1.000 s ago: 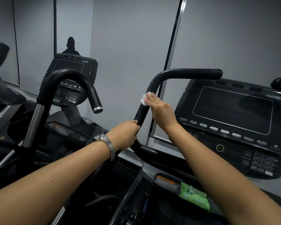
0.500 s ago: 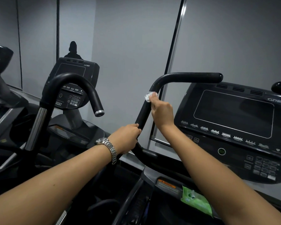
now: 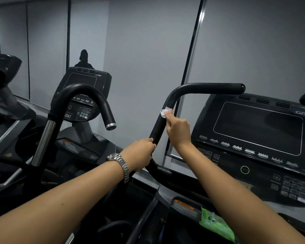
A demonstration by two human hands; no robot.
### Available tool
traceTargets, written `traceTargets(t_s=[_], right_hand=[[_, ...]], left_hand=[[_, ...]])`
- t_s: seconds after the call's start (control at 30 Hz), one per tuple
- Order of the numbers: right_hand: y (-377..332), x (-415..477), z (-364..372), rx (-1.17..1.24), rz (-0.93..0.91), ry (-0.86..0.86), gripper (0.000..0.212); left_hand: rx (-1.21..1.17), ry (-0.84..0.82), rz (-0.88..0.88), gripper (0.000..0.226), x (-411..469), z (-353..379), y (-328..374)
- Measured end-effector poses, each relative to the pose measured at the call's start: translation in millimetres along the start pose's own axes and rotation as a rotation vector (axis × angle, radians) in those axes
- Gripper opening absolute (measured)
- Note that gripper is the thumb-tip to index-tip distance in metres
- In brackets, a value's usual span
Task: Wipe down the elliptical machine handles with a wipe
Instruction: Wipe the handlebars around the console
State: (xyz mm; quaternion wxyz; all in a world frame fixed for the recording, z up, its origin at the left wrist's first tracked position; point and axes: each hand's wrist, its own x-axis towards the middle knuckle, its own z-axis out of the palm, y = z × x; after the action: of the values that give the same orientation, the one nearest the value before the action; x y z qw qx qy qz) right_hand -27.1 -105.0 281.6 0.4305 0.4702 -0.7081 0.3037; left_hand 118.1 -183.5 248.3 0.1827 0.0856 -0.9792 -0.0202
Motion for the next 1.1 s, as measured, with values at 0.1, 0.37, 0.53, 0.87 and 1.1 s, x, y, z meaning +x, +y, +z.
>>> traceTargets(t_s=[0.1,0.37,0.53,0.87,1.1], right_hand=[[11.5,28.8,-1.8,-0.002,0.095,0.038,0.029],[10.7,5.3,1.4,-0.095,-0.083,-0.029,0.037],[32.4,41.0,-0.4,-0.236,-0.188,-0.018,0.039],[35.2,55.9,-8.2,-0.258,-0.295,-0.083,0.043],[37.1,37.6,-12.3,-0.278,-0.507,-0.196,0.046]], left_hand=[[0.002,0.002,-0.002,0.033,0.6,0.3,-0.4],[0.003,0.015,-0.001,0.032,1.0,3.0,-2.3],[-0.006,0.01,-0.011,0.031,2.5,4.5,-4.1],[-0.005,0.003,-0.016,0.032,2.2,3.9,-3.9],[-0.002,-0.015,-0.007,0.033,1.1,3.4,-3.2]])
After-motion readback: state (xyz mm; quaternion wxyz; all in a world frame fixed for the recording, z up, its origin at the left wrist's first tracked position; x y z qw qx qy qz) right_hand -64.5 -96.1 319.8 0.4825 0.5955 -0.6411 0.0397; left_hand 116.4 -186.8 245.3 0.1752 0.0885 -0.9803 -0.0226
